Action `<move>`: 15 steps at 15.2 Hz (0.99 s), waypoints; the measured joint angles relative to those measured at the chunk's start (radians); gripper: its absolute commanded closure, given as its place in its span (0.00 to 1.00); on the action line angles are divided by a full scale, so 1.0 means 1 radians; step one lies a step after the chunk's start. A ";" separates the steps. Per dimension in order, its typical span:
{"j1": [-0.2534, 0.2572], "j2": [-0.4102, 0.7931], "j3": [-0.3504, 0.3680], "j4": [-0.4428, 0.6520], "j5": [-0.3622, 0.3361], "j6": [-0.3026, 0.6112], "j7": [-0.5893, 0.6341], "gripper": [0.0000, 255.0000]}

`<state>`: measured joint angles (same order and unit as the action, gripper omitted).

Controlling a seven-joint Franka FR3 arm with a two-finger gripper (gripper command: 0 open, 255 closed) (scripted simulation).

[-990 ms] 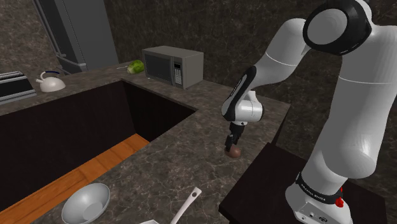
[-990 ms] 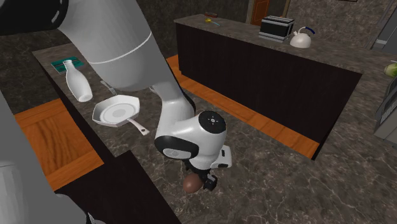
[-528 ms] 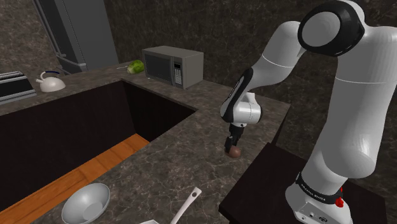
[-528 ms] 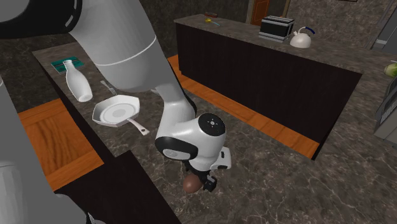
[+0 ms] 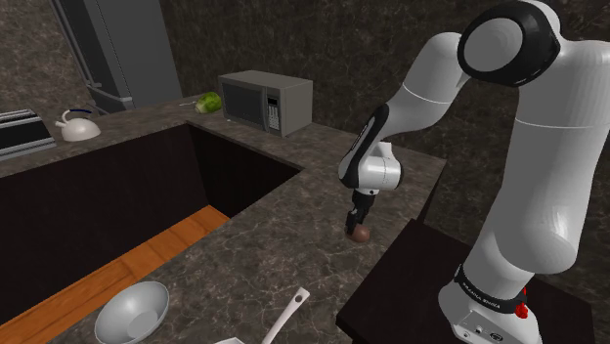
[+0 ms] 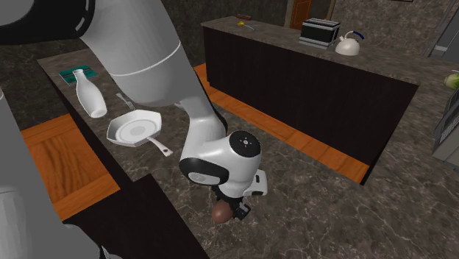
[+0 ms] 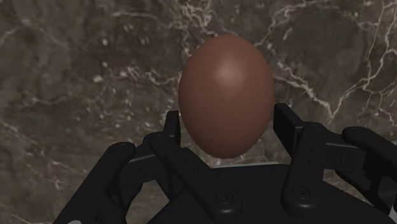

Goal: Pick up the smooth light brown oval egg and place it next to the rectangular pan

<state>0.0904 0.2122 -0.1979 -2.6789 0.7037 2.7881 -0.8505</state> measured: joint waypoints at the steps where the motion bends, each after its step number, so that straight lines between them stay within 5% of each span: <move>1: 0.000 0.000 0.000 0.000 0.000 0.000 0.000 1.00; 5: 0.008 -0.024 -0.015 -0.009 -0.032 -0.012 0.026 1.00; 15: 0.032 -0.211 -0.093 -0.052 -0.293 -0.123 0.238 1.00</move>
<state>0.1220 0.0013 -0.2905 -2.7306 0.4104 2.6651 -0.6123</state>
